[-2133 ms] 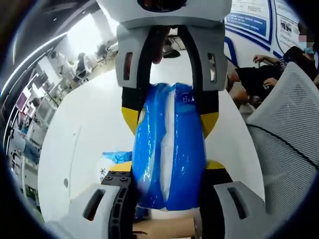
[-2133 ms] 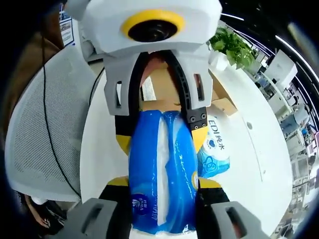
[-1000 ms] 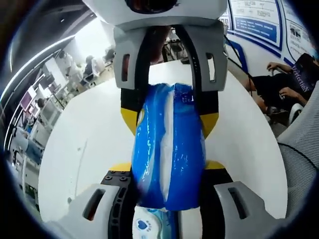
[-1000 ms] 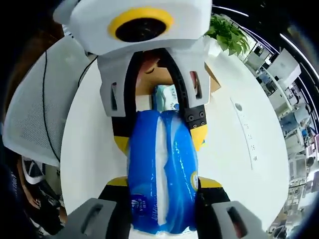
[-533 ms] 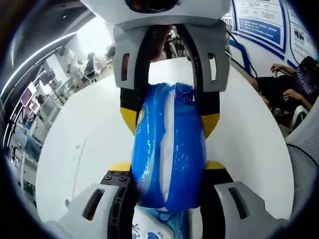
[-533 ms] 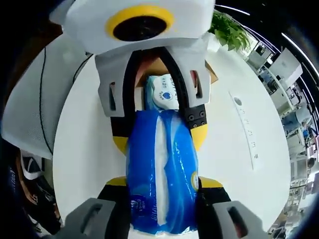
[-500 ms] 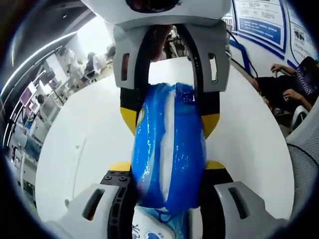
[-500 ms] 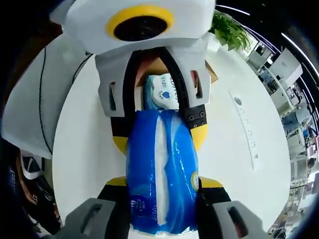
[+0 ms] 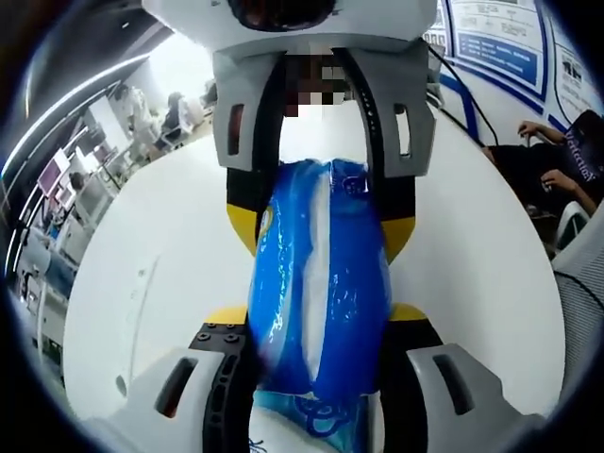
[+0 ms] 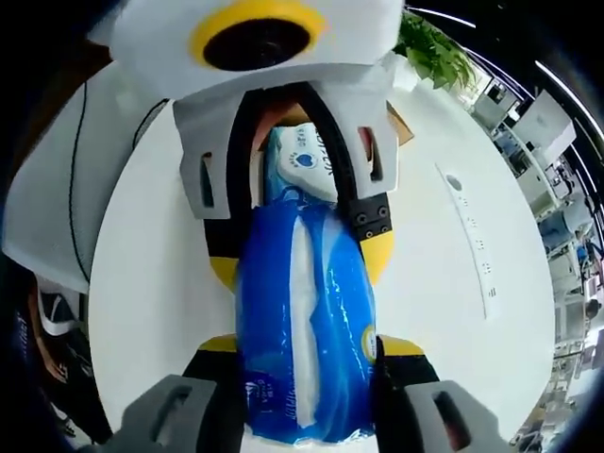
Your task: Operate the shoe box by opening the lid, removing the specified soft item, and placing it in the target area until the item is outside and the box remains undamaged.
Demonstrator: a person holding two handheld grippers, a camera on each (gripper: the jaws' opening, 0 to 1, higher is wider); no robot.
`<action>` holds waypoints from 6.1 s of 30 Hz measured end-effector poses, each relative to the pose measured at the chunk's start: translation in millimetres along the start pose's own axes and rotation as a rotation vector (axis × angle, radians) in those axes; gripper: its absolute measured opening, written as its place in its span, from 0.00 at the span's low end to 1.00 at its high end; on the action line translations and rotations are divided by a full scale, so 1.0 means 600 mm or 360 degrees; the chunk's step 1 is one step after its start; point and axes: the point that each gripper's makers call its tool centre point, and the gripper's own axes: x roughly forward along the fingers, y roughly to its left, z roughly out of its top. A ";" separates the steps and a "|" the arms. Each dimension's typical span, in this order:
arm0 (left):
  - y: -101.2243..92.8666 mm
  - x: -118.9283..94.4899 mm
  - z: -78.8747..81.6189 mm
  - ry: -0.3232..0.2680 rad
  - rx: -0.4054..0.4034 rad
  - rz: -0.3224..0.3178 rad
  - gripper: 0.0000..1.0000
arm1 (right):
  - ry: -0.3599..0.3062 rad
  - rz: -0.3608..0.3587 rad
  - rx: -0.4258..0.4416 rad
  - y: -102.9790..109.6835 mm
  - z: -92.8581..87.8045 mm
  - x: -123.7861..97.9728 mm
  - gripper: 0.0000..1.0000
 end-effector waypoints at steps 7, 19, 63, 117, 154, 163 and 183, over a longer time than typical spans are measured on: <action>0.006 0.010 -0.007 0.0015 -0.0018 0.0015 0.51 | 0.0008 -0.0016 0.0005 -0.006 -0.004 0.009 0.51; 0.011 0.019 -0.012 0.0022 -0.0060 0.0017 0.52 | 0.0021 -0.0016 0.0012 -0.010 -0.011 0.017 0.53; 0.013 0.024 -0.021 0.0066 -0.0078 0.0016 0.57 | 0.0065 -0.0120 0.0107 -0.021 -0.041 0.030 0.55; 0.053 -0.224 -0.066 -0.0022 -0.0198 0.0322 0.62 | -0.0251 -0.0429 0.0493 0.013 0.083 -0.070 0.55; 0.035 -0.444 -0.198 -0.0261 -0.0807 0.0611 0.62 | -0.0784 -0.0465 0.1021 0.090 0.272 -0.065 0.62; 0.023 -0.480 -0.231 -0.0301 -0.0925 0.0658 0.63 | -0.0819 -0.0421 0.1033 0.109 0.311 -0.049 0.62; 0.019 -0.552 -0.276 -0.0387 -0.1057 0.0779 0.64 | -0.0861 -0.0377 0.1023 0.131 0.353 -0.047 0.63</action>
